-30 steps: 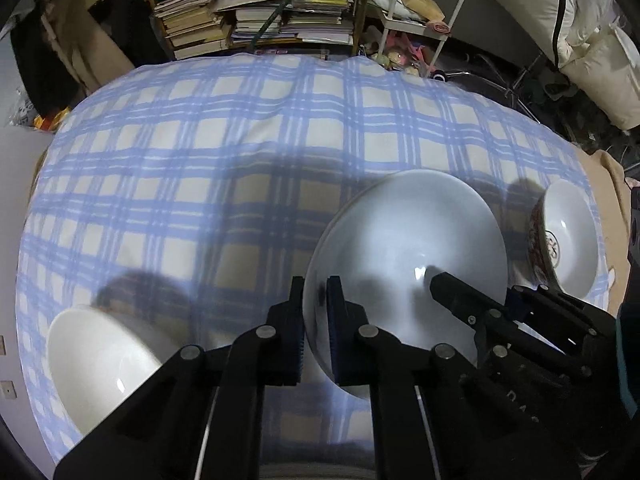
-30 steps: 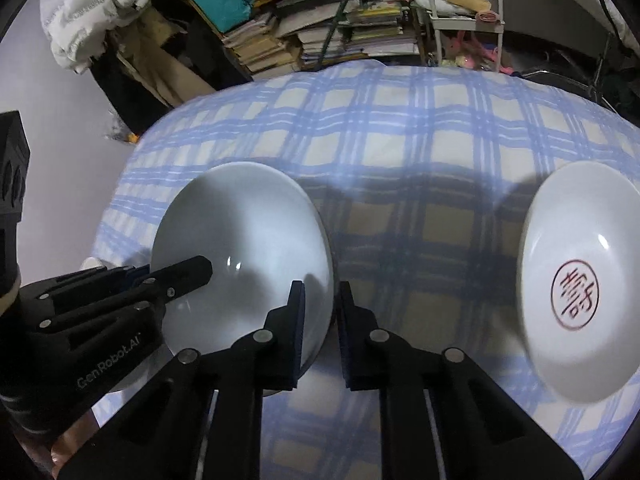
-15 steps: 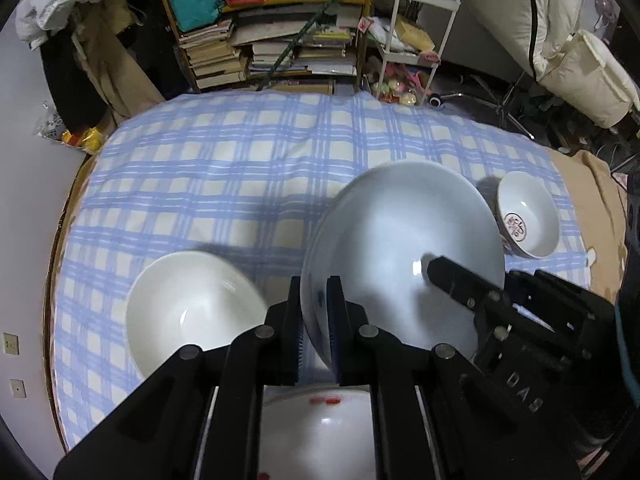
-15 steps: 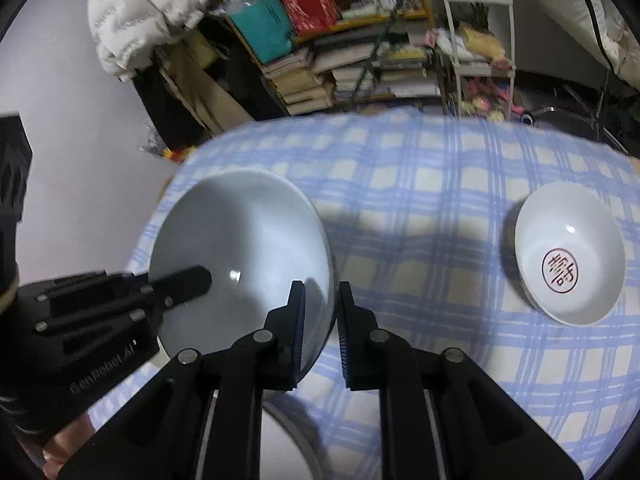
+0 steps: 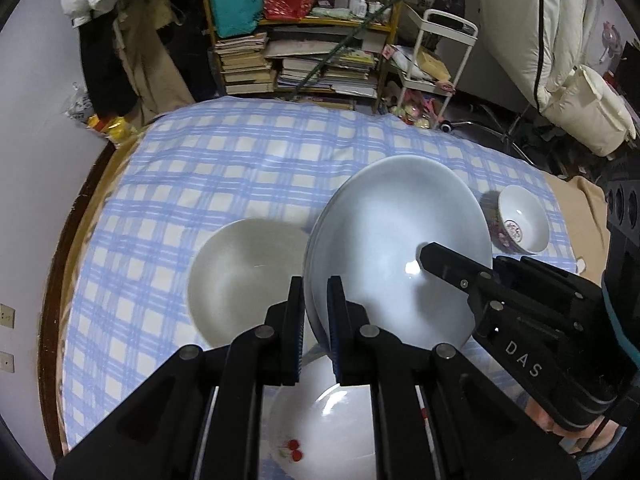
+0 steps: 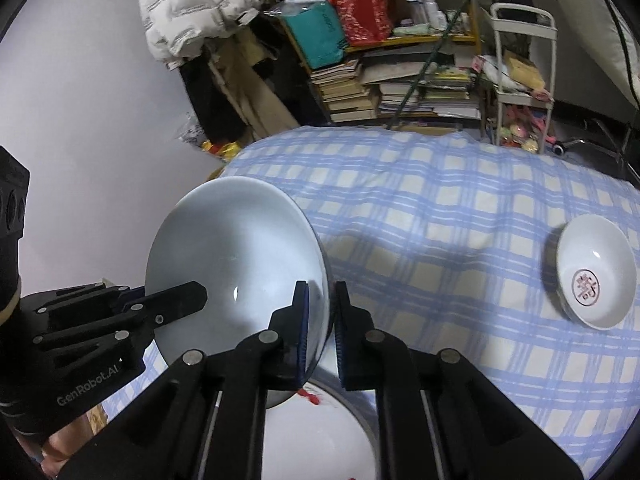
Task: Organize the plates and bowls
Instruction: 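Carry the second white bowl with both grippers over the first white bowl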
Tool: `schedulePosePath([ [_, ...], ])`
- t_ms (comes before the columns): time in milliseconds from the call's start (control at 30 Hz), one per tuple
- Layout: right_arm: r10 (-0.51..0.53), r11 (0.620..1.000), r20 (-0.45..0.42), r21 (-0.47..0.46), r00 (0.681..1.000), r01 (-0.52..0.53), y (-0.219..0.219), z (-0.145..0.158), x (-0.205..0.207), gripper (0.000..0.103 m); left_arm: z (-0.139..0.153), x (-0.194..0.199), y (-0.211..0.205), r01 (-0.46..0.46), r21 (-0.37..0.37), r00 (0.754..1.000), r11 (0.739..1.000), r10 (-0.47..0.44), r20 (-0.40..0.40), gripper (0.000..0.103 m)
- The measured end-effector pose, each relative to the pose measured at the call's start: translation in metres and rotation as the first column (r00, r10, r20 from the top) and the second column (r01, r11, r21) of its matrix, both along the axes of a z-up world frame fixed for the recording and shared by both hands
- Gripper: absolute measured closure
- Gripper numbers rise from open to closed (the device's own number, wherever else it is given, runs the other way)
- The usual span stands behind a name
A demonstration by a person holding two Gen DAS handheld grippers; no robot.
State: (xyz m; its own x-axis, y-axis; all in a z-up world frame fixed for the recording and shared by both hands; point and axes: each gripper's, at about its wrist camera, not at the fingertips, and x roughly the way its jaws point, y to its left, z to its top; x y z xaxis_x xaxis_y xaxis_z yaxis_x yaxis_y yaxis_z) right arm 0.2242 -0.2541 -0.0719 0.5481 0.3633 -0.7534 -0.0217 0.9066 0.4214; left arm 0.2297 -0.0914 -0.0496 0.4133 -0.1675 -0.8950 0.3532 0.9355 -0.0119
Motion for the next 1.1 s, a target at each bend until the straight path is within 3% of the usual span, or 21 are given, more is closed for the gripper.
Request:
schedulePosePath([
  [233,0.056,0.998,0.013,-0.001,0.998,-0.056,0.033,-0.001,0.005,0.092,-0.003,-0.003,0.037,-0.038,-0.001,0.999,0.999,0.038,0.019,0.093],
  [567,0.155,0.988,0.000,-0.016,0.988,-0.155,0.080,-0.020,0.010,0.092,-0.024,-0.003,0.087,-0.123,-0.043,0.992,0.991,0.123,-0.014,0.093],
  [867,0.179,0.982,-0.011,-0.065,0.984,-0.179,0.096,-0.033,0.019,0.092,-0.045,0.004,0.097,-0.151,-0.048,0.988,0.987,0.149,-0.040,0.093],
  [1100,0.164,0.985,-0.036,-0.051,0.986,-0.165,0.090,-0.045,0.027,0.092,-0.052,0.011,0.089,-0.143,-0.040,0.989,0.989,0.141,-0.041,0.093],
])
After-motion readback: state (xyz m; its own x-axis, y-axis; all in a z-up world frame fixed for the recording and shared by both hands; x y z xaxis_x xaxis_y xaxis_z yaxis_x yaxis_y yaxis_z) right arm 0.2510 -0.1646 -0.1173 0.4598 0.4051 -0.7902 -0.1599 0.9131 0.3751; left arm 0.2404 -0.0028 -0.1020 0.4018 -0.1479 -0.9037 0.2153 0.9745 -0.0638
